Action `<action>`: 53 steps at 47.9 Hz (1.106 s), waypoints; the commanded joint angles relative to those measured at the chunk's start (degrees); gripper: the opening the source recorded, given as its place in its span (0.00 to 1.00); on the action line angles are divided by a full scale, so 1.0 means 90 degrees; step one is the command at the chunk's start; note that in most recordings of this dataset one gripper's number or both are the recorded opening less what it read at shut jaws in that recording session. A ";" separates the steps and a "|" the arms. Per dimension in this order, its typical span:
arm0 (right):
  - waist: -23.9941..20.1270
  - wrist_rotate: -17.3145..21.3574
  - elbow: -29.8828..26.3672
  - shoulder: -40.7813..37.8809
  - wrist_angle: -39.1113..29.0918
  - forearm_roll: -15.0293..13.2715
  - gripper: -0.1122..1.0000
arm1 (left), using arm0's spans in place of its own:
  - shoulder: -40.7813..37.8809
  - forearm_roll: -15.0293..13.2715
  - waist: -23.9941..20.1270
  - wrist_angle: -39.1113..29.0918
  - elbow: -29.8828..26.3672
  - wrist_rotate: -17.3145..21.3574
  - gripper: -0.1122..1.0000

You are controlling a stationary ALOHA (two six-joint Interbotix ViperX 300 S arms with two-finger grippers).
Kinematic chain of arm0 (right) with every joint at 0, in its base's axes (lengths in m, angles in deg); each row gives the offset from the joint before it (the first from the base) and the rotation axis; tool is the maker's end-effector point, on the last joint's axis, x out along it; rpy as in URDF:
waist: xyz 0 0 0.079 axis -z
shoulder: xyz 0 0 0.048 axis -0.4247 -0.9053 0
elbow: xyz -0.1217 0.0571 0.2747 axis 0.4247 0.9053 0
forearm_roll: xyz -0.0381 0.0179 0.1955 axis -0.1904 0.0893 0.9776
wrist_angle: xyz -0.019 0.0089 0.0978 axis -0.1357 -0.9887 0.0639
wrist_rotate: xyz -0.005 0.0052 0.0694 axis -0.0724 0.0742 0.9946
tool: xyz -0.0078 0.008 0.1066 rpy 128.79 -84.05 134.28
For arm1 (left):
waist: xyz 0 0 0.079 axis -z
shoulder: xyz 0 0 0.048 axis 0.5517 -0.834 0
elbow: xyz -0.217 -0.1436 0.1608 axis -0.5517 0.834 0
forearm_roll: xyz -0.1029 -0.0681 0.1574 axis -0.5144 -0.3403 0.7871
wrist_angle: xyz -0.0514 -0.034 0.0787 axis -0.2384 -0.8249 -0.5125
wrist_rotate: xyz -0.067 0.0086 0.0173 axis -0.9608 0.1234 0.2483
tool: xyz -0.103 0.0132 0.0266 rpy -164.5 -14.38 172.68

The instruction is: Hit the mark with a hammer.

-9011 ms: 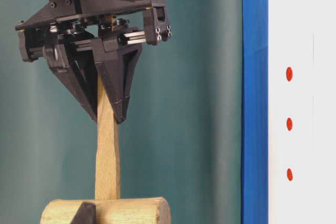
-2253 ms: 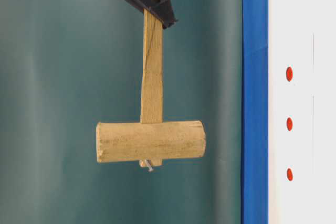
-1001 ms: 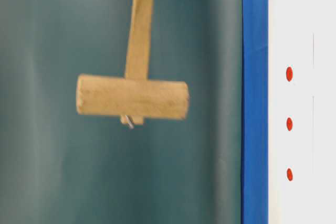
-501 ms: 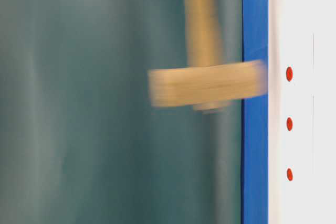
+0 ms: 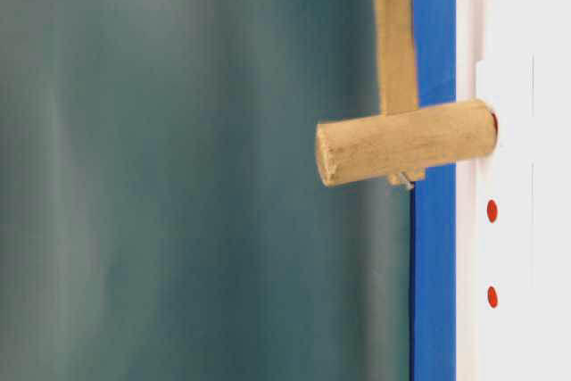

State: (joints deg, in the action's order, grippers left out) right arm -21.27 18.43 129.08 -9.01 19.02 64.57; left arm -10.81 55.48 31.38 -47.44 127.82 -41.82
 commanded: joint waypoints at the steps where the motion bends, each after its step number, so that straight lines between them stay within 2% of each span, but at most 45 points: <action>1: -0.0010 -0.0117 -0.0225 0.0498 -0.0010 -0.0039 0.13 | -0.0029 -0.0010 0.0000 0.0029 -0.0078 -0.0010 0.83; 9: -0.0010 -0.0361 -0.0283 0.1006 -0.0117 -0.0039 0.13 | -0.0020 0.0000 0.0000 0.0029 -0.0078 -0.0010 0.83; 18: -0.0010 -0.0400 -0.0420 0.0908 -0.0273 -0.0039 0.13 | -0.0039 0.0000 0.0000 0.0029 -0.0078 -0.0010 0.83; 29: -0.0010 -0.0410 -0.1006 0.0254 -0.0615 -0.0059 0.13 | -0.0039 0.0000 0.0000 0.0029 -0.0078 -0.0010 0.83; 53: -0.0059 -0.0410 -0.2734 -0.1504 -0.0977 -0.0371 0.13 | -0.0059 0.0000 0.0000 0.0029 -0.0078 0.0000 0.83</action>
State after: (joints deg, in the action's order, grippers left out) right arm -21.62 14.83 108.08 -21.49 10.76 61.50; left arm -10.90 55.48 31.38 -47.44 127.73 -41.82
